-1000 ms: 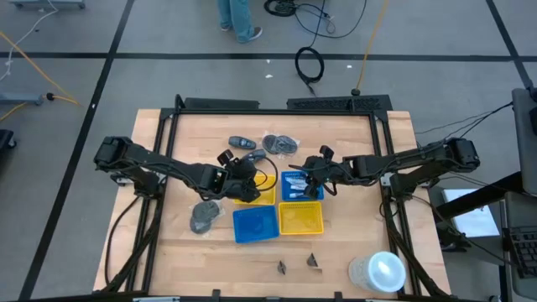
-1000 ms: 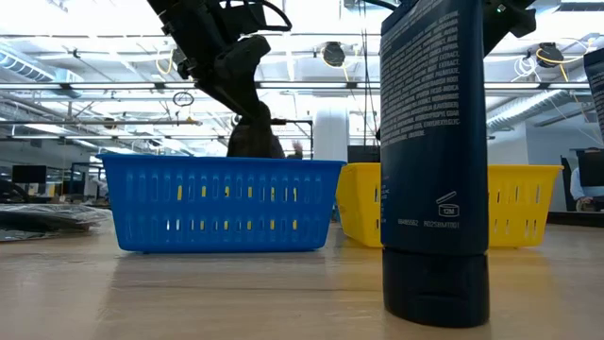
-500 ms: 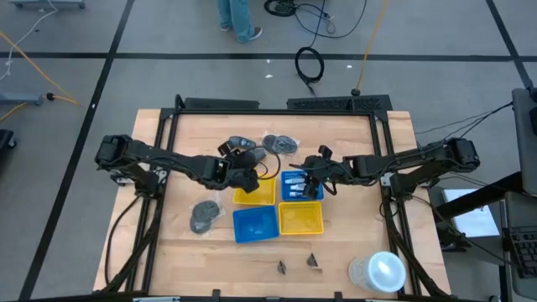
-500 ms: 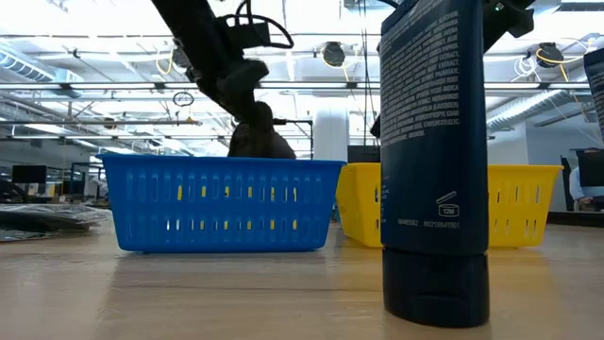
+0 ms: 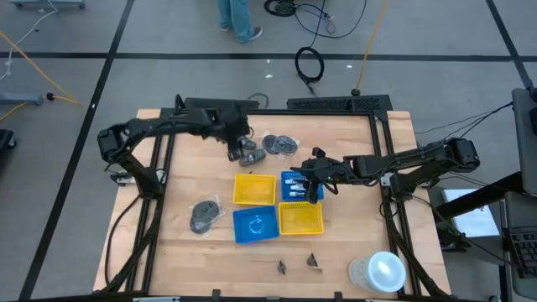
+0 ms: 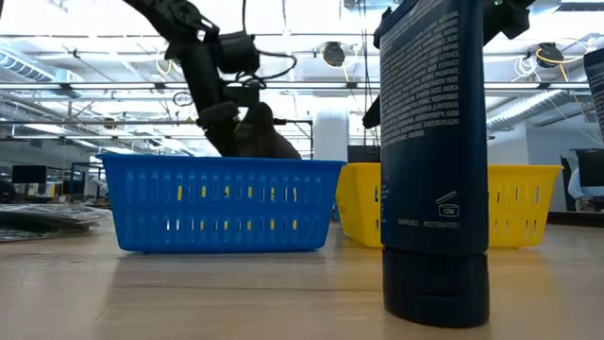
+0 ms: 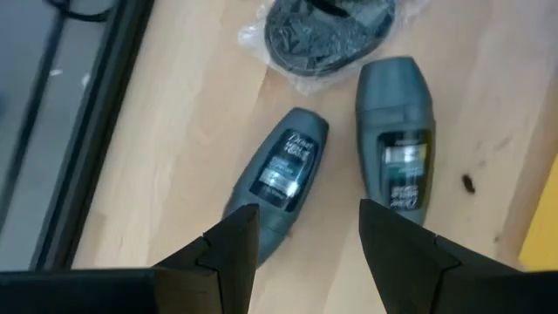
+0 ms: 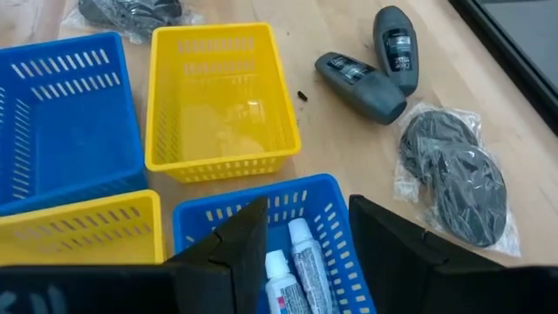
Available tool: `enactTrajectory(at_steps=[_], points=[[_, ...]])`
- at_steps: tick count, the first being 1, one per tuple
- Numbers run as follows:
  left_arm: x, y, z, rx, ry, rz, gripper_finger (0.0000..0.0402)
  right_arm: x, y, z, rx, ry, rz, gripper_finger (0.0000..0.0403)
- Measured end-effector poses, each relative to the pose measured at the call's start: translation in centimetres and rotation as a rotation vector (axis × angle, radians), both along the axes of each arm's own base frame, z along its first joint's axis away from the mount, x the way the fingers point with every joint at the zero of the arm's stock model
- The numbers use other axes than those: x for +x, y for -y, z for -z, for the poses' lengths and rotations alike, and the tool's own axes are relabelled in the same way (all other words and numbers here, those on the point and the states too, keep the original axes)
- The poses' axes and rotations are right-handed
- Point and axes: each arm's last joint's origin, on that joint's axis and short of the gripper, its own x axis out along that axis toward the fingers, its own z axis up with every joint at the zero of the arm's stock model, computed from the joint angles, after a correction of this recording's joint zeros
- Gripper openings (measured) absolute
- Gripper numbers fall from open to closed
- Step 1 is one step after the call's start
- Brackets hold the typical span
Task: Pick & Place Travel size toiletries
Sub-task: Put the top deodorant into the top left yellow bin
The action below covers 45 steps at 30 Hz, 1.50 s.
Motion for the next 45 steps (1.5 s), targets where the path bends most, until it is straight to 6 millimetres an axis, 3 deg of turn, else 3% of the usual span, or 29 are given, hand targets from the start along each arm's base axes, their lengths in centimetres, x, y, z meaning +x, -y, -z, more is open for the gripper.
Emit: enactTrajectory(at_steps=[5,9,17,25,36,45], points=[[-1.3,-2.2,0.0,-0.004,-0.004,0.021,0.0198,0.0,0.0,0.0,-0.008,-0.002,-0.006,0.0157],[-1.8,-3.1,0.3,0.029,-0.032,-0.035,0.0222,0.0,0.0,0.0,0.002,0.000,0.001,0.0157],[-2.0,-3.5,0.2,0.042,-0.039,-0.070,0.0292,0.0,0.0,-0.1,0.021,0.012,0.016,0.0157],[-1.4,-3.5,1.1,0.040,-0.053,0.072,0.0307,0.3,0.0,-0.4,0.024,0.054,0.016,0.0157],[-0.5,-4.3,4.5,0.013,-0.156,0.204,0.0308,0.2,-0.4,-0.3,0.020,0.048,0.003,0.0157],[0.1,-4.7,8.5,-0.060,-0.255,0.265,0.0308,0.2,-0.3,-0.3,0.022,0.049,0.005,0.0157]])
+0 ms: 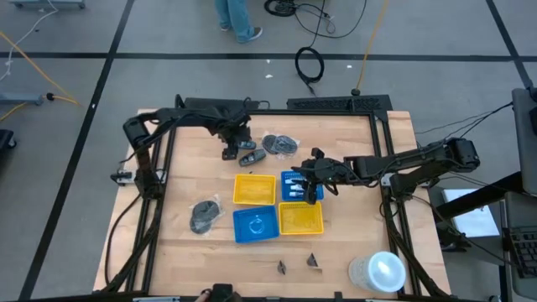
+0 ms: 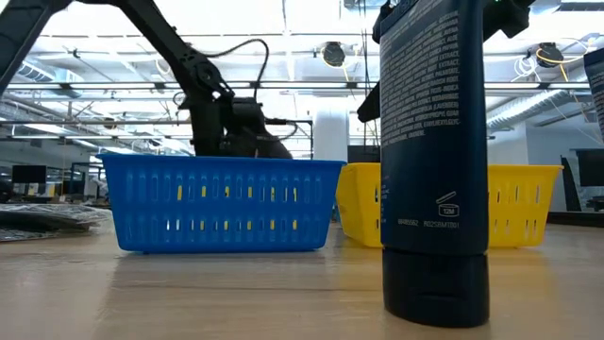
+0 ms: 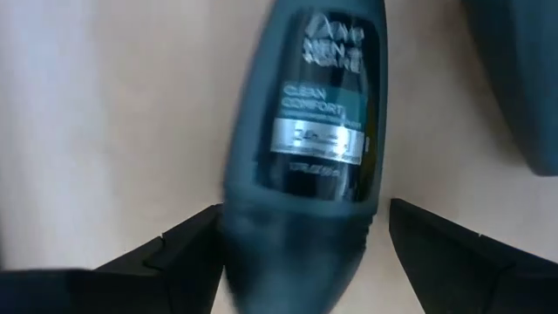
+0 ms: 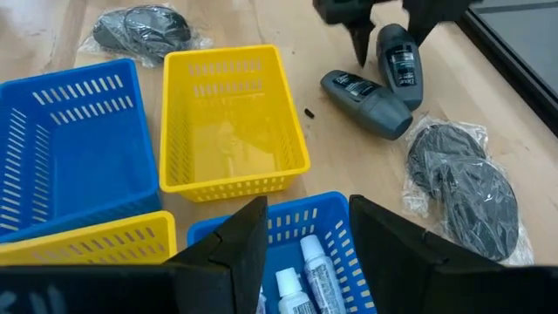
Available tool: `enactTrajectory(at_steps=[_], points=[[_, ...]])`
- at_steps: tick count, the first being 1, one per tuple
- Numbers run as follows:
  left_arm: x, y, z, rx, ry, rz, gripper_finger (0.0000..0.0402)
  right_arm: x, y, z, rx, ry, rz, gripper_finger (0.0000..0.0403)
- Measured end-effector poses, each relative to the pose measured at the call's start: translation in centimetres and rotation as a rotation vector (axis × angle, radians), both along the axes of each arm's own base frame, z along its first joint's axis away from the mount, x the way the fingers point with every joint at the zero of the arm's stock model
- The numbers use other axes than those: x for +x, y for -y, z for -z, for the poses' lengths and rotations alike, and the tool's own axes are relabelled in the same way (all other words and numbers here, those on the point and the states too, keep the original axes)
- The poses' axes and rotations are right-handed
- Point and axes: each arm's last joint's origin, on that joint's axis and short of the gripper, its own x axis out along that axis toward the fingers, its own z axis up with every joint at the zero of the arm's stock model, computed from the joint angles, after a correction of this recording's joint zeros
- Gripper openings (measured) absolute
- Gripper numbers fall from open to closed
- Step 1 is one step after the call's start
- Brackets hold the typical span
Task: Pick & Place Travel size toiletries
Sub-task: Put the top deodorant into the top left yellow bin
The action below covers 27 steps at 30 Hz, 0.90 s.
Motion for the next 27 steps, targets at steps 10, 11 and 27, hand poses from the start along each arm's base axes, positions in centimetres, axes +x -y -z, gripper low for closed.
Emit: enactTrajectory(at_steps=[10,11,27], points=[[0.25,0.02,0.71,-0.010,-0.017,0.021,0.0308,0.00,0.00,-0.01,-0.002,0.000,-0.001,0.0157],[0.26,0.03,0.70,-0.009,-0.016,0.022,0.0308,0.00,0.00,0.00,-0.002,-0.001,-0.001,0.0157],[0.63,0.07,0.78,0.010,0.007,0.024,0.0297,-0.01,0.00,0.01,-0.005,-0.003,-0.003,0.0157]])
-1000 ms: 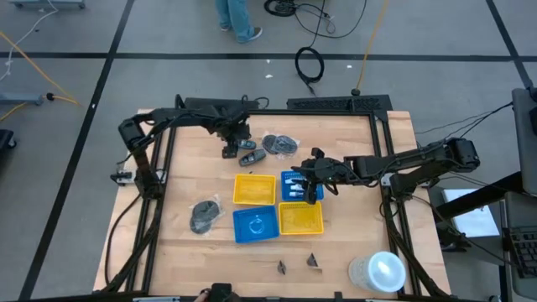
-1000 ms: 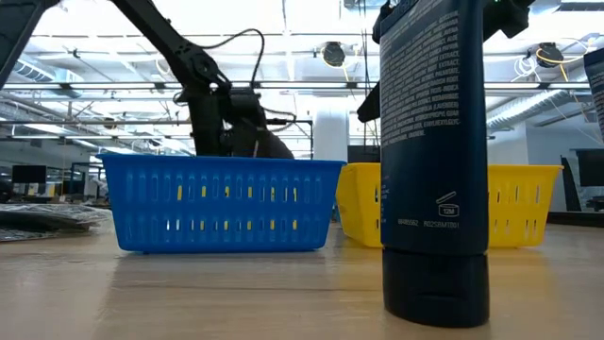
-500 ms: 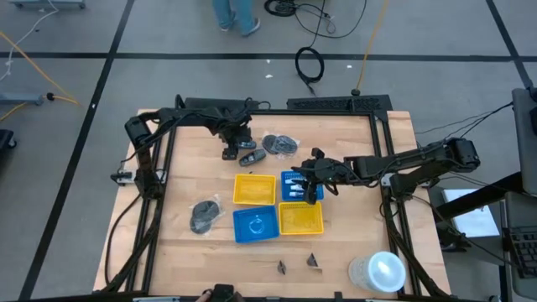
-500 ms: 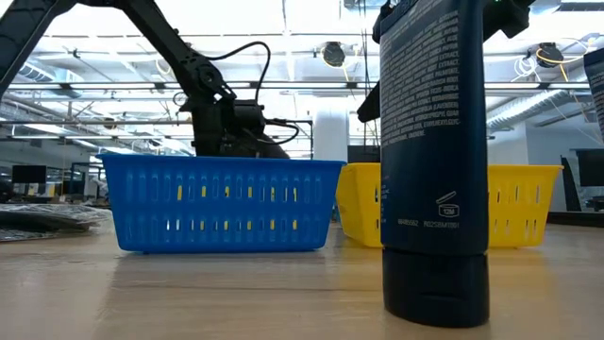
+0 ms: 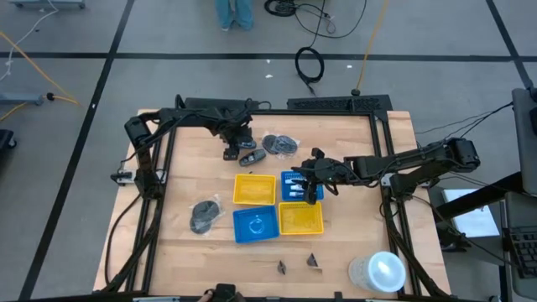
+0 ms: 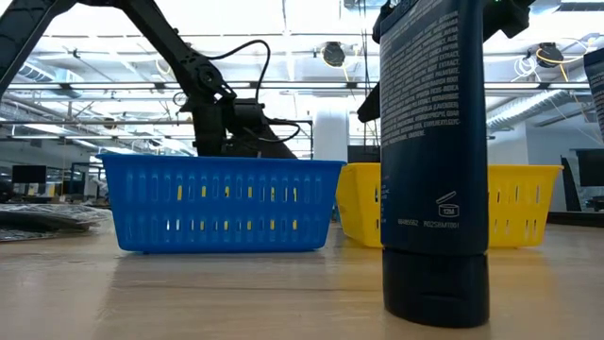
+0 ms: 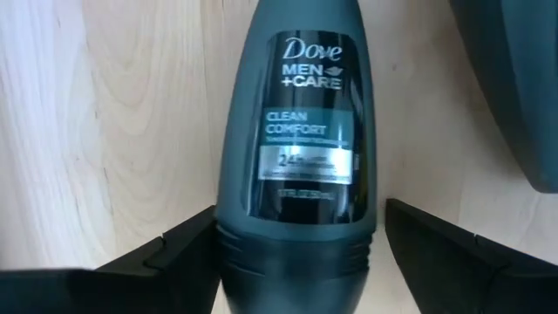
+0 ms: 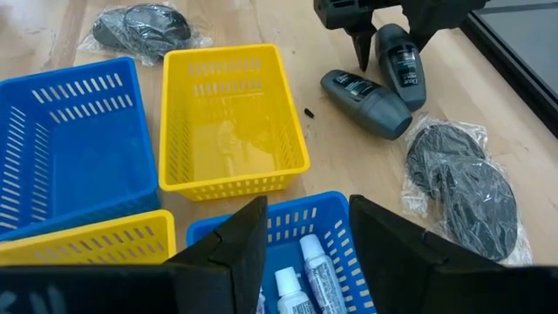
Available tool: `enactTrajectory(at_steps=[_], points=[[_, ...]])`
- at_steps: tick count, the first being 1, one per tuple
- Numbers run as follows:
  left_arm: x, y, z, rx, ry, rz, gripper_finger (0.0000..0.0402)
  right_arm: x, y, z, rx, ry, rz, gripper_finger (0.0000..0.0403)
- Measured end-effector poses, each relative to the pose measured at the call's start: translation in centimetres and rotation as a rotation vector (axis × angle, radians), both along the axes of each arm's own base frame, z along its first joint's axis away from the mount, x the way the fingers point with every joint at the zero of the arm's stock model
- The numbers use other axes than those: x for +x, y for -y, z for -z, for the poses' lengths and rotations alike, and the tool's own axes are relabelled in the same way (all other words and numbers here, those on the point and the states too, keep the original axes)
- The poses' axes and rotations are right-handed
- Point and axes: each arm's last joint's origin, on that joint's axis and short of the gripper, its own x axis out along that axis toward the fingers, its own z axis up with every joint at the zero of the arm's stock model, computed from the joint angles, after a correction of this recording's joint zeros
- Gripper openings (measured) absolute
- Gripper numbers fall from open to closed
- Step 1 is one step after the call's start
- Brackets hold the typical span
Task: Pick & Place Travel size toiletries
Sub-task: Put the top deodorant into the top left yellow bin
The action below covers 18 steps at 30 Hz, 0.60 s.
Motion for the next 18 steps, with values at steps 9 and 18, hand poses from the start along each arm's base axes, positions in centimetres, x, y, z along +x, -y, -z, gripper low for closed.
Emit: enactTrajectory(at_steps=[9,18], points=[[0.00,0.09,0.04,-0.006,-0.003,0.014,0.0186,0.00,0.00,0.00,0.000,0.000,0.000,0.0157],[-0.02,0.50,-0.56,0.068,-0.047,0.020,0.0186,0.00,0.00,0.00,0.000,0.000,0.000,0.0157]])
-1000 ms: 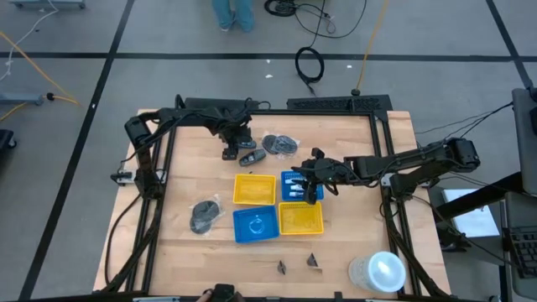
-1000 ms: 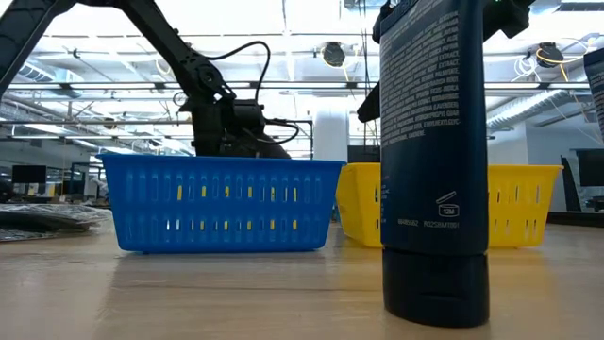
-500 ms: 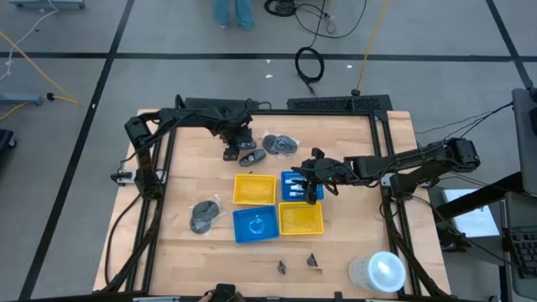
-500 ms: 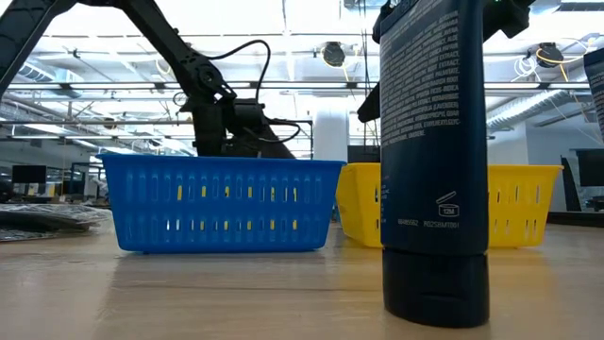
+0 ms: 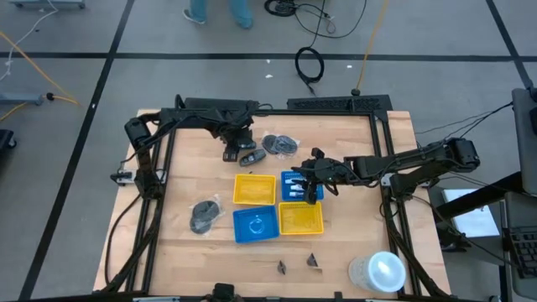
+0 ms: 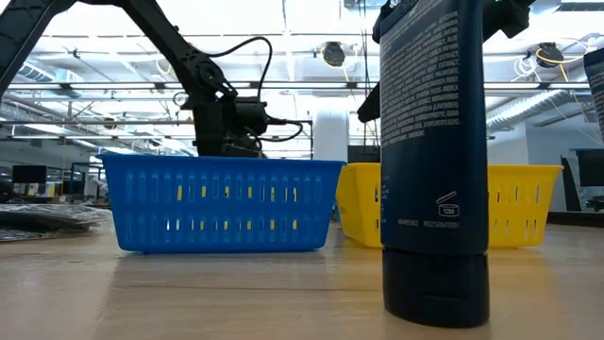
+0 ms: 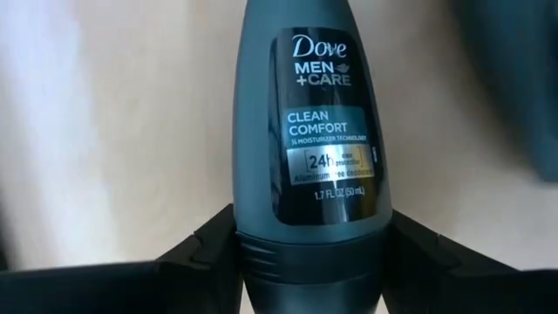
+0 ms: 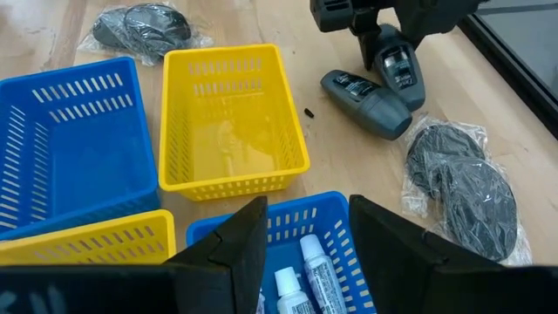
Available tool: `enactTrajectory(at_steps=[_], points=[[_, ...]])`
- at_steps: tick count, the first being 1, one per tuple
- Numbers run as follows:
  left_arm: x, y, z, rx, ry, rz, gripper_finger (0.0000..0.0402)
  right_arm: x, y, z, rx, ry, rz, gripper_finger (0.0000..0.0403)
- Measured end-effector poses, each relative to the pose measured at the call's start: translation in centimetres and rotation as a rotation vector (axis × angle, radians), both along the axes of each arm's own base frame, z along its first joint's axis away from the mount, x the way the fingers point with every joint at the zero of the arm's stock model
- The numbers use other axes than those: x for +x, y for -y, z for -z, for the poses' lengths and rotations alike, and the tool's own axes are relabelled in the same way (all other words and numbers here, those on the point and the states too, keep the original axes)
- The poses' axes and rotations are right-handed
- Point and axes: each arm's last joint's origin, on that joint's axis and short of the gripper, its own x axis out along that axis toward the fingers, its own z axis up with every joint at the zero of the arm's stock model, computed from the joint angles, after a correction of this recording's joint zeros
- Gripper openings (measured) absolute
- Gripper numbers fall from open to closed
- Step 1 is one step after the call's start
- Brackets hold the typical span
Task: Pick & Place Travel size toiletries
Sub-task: Put the top deodorant into the top left yellow bin
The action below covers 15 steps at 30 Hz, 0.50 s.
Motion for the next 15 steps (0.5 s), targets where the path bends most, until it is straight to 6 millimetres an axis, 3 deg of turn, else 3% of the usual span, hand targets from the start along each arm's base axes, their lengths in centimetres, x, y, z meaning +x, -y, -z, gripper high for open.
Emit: enactTrajectory(at_steps=[3,15], points=[[-0.3,0.4,-1.2,0.061,-0.019,-0.003,0.0186,0.0,0.0,0.0,0.000,0.000,0.000,0.0157],[-1.5,3.2,-9.2,0.211,0.184,-0.053,0.0186,0.0,0.0,0.0,0.000,0.003,0.000,0.0157]])
